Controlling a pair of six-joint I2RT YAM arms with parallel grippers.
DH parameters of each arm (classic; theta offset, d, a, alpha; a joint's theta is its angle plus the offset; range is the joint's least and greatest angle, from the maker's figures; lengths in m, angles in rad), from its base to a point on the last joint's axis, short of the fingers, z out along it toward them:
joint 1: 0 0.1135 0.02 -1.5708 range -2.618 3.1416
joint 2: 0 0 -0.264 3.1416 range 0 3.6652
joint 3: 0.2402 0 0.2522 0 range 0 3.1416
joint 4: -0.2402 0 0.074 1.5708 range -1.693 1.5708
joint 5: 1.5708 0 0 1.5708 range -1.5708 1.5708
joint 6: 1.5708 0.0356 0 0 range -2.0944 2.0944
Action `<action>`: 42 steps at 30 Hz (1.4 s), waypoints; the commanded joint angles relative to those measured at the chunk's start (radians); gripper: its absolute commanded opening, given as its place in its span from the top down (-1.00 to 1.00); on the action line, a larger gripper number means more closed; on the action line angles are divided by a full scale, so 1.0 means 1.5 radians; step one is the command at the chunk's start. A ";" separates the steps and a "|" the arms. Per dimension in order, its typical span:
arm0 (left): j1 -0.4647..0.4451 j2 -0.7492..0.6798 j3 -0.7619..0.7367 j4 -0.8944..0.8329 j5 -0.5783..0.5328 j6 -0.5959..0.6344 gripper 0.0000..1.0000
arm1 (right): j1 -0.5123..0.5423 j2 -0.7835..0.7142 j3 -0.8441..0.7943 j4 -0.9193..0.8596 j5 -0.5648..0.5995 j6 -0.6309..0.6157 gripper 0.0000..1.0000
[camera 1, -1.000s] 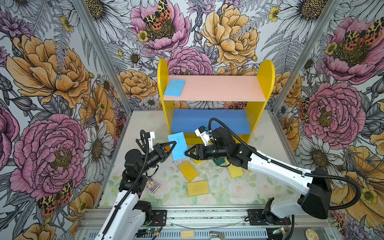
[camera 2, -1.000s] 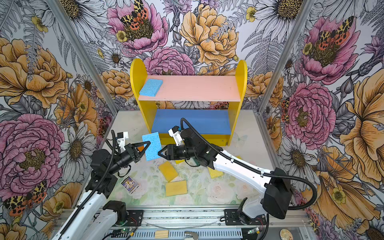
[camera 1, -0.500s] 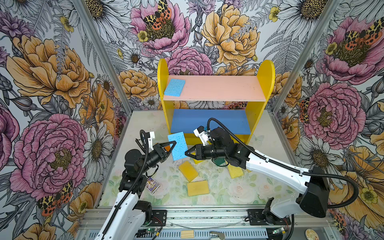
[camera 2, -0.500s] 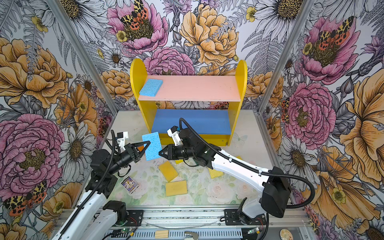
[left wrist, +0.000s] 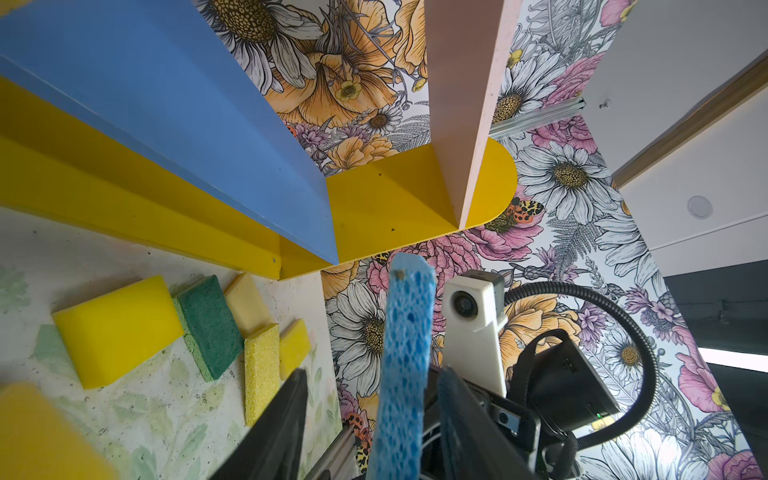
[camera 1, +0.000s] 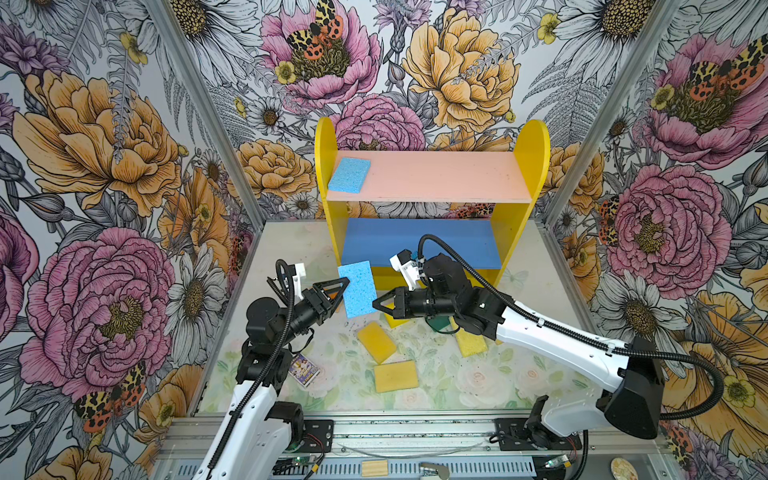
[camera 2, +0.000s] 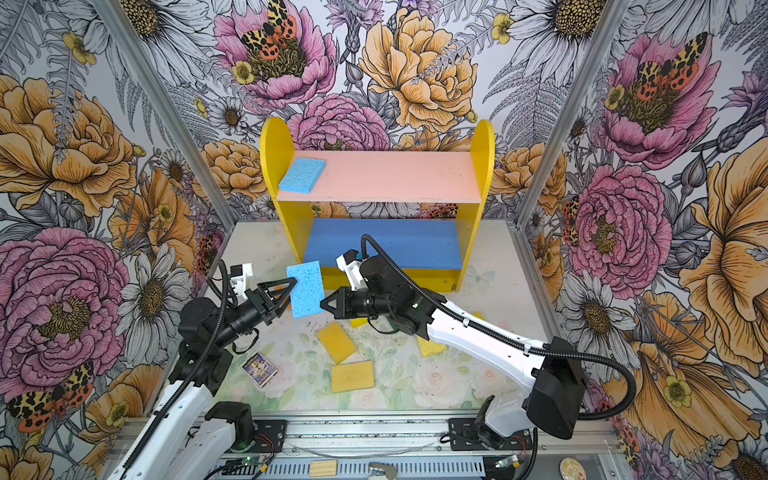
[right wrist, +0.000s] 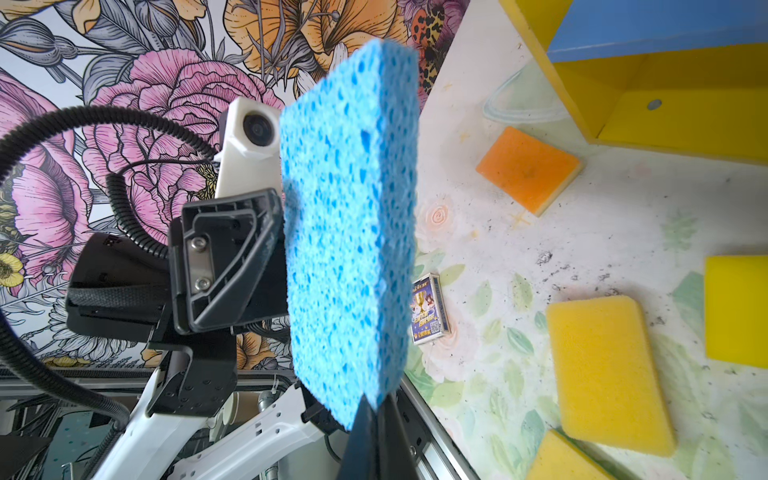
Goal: Place and organize the cleaning sponges onto the shelf
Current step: 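Carry the blue sponge up toward the pink top shelf with the right gripper, then lower the blue sponge beside the first one on the pink shelf and release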
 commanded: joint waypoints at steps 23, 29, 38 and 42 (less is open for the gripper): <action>-0.009 -0.134 0.133 -0.425 -0.092 0.272 -0.98 | -0.068 0.079 0.443 -0.213 0.295 -0.114 1.00; -0.013 -0.149 0.128 -0.463 -0.097 0.288 -0.98 | -0.122 0.170 0.592 -0.264 0.301 -0.119 1.00; -0.021 -0.146 0.128 -0.486 -0.101 0.299 -0.98 | -0.159 0.292 0.758 -0.326 0.258 -0.116 1.00; -0.021 -0.150 0.129 -0.503 -0.104 0.307 -0.98 | -0.165 0.323 0.783 -0.328 0.242 -0.104 1.00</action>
